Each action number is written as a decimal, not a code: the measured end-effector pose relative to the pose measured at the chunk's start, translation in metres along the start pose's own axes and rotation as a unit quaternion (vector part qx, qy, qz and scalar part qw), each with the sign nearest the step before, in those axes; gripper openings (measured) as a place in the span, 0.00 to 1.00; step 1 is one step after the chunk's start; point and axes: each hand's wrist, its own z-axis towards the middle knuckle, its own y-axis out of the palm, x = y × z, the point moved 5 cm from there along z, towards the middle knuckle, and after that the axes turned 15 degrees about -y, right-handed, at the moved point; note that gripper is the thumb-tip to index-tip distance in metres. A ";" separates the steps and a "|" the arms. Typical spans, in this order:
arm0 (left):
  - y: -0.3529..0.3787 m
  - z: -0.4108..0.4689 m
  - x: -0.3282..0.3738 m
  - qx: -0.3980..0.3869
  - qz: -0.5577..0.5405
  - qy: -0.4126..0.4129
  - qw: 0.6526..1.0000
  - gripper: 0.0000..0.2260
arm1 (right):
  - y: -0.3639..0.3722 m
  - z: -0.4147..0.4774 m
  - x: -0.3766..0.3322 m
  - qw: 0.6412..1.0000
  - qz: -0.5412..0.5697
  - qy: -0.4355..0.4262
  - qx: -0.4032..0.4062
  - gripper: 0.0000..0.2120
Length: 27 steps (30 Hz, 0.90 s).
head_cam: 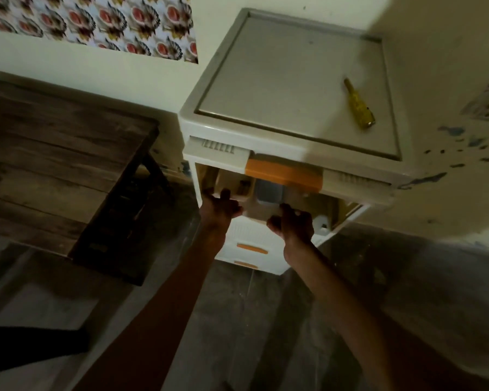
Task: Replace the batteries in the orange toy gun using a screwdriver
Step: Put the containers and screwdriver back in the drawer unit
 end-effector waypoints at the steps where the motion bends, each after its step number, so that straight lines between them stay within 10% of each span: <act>1: -0.002 -0.012 0.002 0.005 -0.004 -0.010 1.000 0.17 | -0.008 -0.014 -0.009 0.999 -0.034 -0.025 0.000 0.08; 7: 0.009 -0.132 0.046 0.085 0.201 0.203 0.955 0.07 | -0.051 -0.107 -0.130 0.915 -0.250 -0.291 -0.126 0.05; 12: 0.053 -0.185 0.101 0.088 0.471 0.478 0.736 0.09 | -0.061 -0.072 -0.242 0.849 -0.344 -0.401 -0.027 0.06; 15: 0.076 -0.179 0.111 0.058 0.622 0.434 0.649 0.08 | -0.052 -0.016 -0.256 0.806 -0.447 -0.388 -0.011 0.16; 21: 0.086 -0.185 0.103 0.099 0.657 0.397 0.633 0.11 | -0.027 0.029 -0.258 0.765 -0.521 -0.375 -0.042 0.17; 27: 0.078 -0.190 0.102 0.074 0.669 0.392 0.627 0.17 | -0.073 -0.055 -0.252 0.842 -0.381 -0.380 -0.031 0.09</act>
